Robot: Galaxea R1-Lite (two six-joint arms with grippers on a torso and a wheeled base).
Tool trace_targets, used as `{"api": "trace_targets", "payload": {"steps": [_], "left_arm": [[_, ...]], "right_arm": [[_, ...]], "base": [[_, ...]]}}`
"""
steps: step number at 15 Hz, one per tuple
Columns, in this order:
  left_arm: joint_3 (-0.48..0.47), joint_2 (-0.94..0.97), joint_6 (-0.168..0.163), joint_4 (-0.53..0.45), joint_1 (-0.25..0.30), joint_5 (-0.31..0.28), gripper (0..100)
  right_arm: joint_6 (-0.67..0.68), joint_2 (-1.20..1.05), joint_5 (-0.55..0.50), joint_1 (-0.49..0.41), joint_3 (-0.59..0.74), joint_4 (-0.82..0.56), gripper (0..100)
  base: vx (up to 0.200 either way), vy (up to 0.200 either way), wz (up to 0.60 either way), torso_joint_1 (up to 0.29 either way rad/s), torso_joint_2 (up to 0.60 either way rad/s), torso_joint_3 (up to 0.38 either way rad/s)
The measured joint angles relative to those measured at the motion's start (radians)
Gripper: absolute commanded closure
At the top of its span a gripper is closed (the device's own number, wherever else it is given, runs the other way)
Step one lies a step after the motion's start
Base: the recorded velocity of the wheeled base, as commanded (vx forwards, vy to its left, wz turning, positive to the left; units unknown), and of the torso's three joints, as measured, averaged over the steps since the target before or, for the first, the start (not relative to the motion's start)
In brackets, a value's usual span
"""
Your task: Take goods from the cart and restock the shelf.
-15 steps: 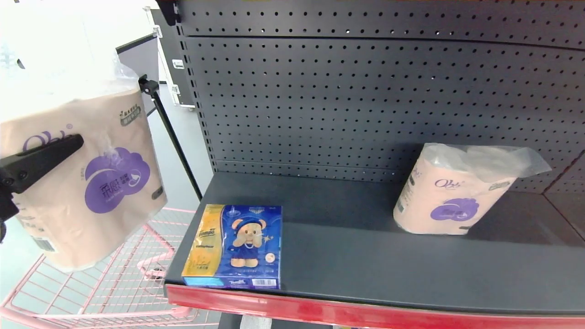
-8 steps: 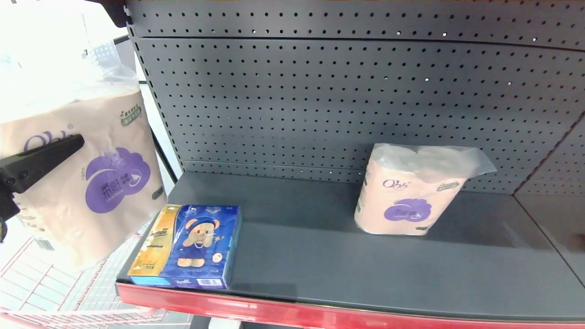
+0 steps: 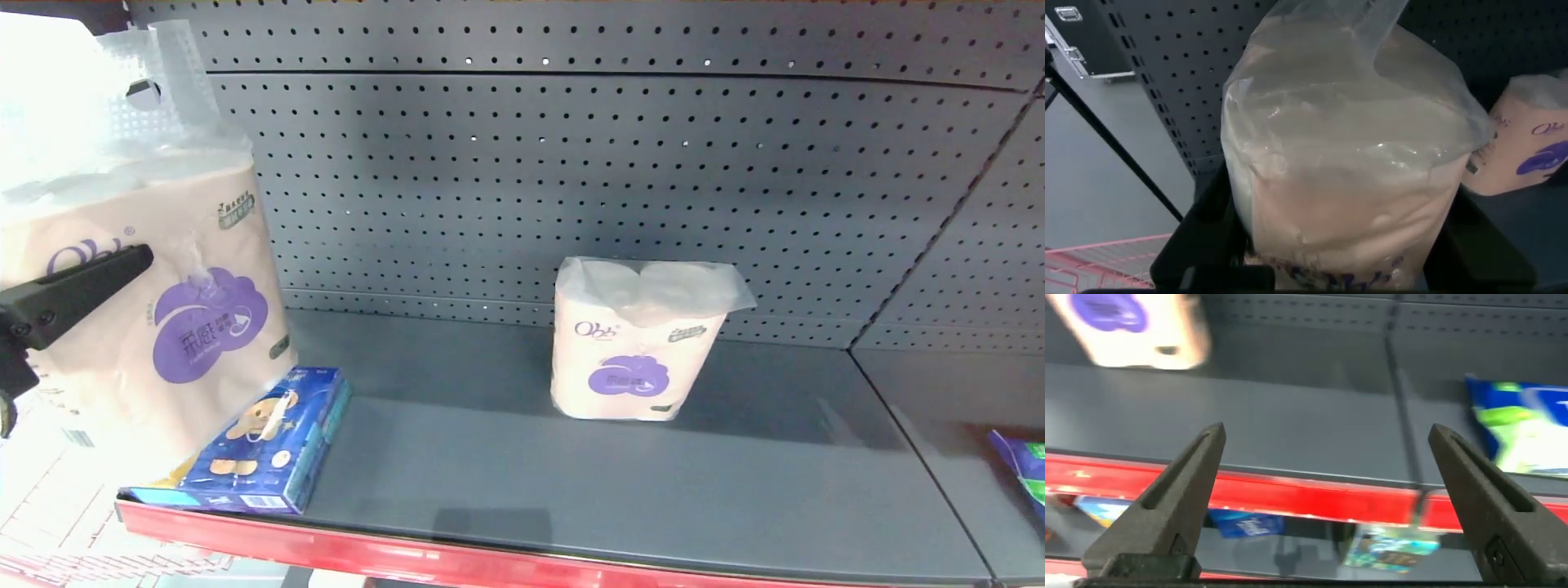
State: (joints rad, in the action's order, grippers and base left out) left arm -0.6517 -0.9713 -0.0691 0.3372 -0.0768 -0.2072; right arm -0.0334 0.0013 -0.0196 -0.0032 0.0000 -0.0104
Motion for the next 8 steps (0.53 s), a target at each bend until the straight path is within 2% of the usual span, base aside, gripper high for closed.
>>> {"api": "trace_targets", "payload": {"steps": [5,8], "left_arm": [[0.001,0.002,-0.001,0.000,-0.007,-0.004,100],[0.002,0.001,-0.001,0.001,-0.067,-0.002,100]], "right_arm": [[-0.001,0.002,0.001,0.001,0.000,-0.003,0],[-0.001,0.000,0.004,0.001,0.000,-0.003,0]], "base": [[0.000,0.000,0.00,0.000,0.00,0.000],[0.000,0.000,0.00,0.000,0.00,0.000]]}}
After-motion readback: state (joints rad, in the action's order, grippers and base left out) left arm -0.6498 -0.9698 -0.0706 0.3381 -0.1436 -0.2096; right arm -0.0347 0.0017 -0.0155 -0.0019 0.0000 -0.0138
